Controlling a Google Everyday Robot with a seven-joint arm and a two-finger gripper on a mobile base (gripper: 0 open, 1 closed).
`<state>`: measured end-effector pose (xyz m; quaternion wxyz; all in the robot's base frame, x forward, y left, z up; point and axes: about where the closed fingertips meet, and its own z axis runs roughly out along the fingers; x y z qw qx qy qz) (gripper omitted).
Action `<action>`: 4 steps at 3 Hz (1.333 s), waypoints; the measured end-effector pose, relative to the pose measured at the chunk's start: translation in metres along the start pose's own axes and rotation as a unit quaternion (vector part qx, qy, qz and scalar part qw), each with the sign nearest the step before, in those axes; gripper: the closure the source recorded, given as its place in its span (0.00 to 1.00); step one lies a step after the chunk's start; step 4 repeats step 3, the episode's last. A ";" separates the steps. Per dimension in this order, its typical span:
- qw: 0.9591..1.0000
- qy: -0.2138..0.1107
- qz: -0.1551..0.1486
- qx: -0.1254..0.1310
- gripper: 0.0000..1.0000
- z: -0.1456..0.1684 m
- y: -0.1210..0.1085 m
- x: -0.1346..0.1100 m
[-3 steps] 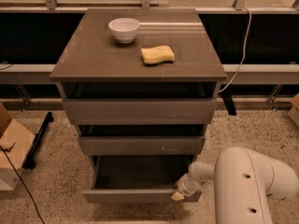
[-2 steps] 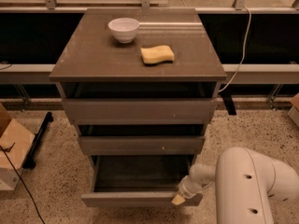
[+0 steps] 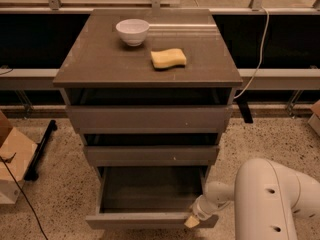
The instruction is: Open bottom drawer
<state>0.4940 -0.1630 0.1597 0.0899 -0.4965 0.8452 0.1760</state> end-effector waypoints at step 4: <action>0.999 0.008 0.030 -0.023 0.04 0.005 0.036 0.022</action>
Offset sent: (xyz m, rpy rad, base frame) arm -0.1719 0.0008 -0.0375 0.0283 0.2554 -0.1619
